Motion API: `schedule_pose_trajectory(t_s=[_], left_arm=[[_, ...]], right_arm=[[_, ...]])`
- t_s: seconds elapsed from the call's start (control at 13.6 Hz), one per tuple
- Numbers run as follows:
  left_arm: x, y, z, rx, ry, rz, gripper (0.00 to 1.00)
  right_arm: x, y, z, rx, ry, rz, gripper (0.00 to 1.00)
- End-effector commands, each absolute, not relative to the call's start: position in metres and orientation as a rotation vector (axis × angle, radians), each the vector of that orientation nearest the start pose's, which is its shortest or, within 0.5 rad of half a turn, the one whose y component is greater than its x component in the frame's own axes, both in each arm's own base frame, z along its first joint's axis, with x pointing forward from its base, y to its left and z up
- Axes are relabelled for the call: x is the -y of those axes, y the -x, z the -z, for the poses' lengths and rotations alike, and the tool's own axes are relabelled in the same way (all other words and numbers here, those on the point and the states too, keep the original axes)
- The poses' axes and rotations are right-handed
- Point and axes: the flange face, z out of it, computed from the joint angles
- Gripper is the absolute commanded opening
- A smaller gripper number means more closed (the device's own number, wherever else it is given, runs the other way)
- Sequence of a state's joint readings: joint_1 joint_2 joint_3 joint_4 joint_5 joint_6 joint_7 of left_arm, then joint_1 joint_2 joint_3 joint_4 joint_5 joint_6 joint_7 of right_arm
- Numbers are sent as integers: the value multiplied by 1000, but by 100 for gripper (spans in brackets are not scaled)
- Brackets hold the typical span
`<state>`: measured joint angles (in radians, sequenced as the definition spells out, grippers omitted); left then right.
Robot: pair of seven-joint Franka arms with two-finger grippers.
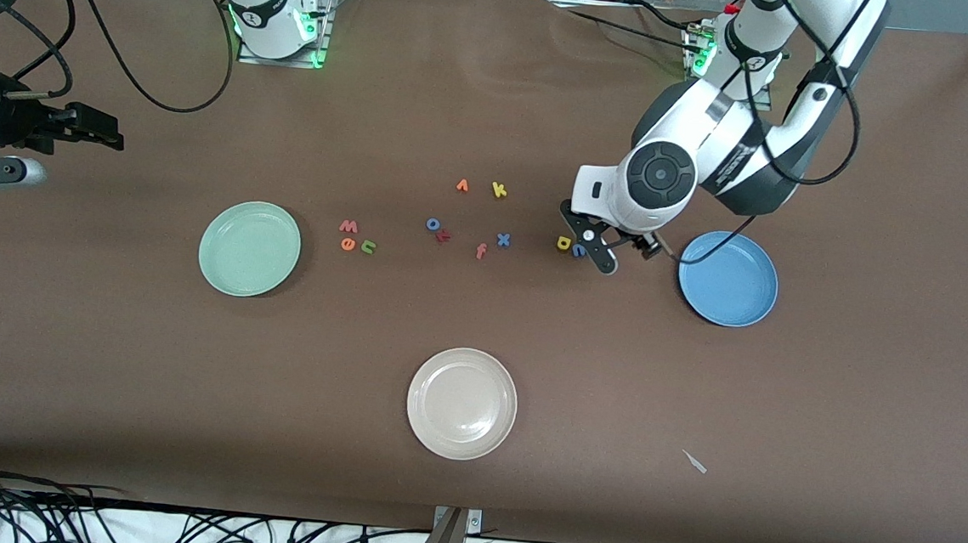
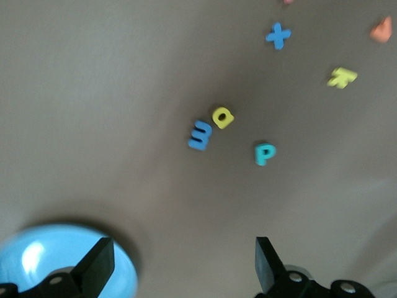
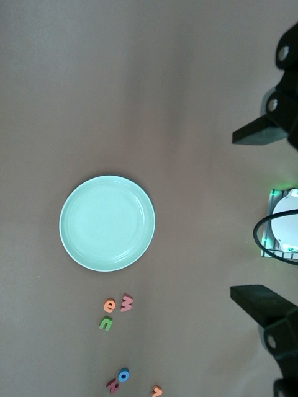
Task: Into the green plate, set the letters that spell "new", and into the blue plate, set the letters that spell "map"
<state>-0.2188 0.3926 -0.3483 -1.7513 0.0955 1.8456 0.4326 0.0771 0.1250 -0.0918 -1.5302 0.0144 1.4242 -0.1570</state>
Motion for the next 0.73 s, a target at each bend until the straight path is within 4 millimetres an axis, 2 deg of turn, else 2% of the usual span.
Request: schedule_pose_trajectory(t_s=[0.0,0.07,0.22,0.44,0.66], left_arm=[[307,-519,-301,-1847,2517,-294,100],[313,-511,-288,-1887,2478,-252,100],[338,-485,-258,-1991,2340,-227,100],[348,-476,-203,-2112,2268,-82,100],[351,-470,-183,-2164,2157,-97,98]], right_arm=[[1,-569,-566,206,3074,-356,100],[1,-569,-566,206,3074,-359,100],[1,-569,-565,209,3072,-363,100],[1,-568,-564,209,3073,-371,100],[1,-569,-563,206,3072,-370,100]])
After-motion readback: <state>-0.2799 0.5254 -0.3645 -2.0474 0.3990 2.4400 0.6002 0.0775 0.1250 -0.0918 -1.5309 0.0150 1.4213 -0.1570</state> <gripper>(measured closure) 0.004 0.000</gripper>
